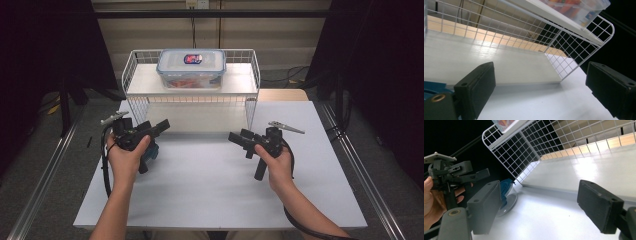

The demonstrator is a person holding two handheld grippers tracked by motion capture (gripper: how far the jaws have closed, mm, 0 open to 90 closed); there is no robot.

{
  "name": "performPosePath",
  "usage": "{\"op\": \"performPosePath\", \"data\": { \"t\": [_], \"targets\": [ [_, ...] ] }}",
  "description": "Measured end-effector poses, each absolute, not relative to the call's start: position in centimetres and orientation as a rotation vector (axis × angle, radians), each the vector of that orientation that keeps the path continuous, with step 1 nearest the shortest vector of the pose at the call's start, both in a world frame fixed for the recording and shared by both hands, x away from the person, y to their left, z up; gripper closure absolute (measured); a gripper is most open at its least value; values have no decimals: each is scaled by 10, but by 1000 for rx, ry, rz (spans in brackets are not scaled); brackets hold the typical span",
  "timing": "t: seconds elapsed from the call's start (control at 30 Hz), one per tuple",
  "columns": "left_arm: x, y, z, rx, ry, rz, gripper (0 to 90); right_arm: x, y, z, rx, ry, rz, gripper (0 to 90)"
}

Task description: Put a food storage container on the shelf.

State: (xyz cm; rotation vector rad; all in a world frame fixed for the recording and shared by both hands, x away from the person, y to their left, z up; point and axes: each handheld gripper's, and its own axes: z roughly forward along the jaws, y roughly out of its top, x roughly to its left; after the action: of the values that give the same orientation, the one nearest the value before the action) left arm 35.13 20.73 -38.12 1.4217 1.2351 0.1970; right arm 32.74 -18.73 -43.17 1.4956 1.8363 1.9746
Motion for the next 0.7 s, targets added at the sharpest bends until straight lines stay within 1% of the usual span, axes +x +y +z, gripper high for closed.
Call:
{"op": "performPosePath", "data": {
  "t": [0.2,0.3,0.43,0.7],
  "targets": [
    [351,215,-383,1425,1252,209,86,328,-188,-436,1503,1849,1960,184],
    [353,221,-385,1437,1264,231,86,328,-188,-436,1500,1854,1958,183],
    [355,226,-387,1419,1284,230,88,328,-188,-435,1491,1857,1965,183],
    [359,239,-391,1438,1318,248,89,327,-188,-435,1484,1862,1963,183]
  ]
}}
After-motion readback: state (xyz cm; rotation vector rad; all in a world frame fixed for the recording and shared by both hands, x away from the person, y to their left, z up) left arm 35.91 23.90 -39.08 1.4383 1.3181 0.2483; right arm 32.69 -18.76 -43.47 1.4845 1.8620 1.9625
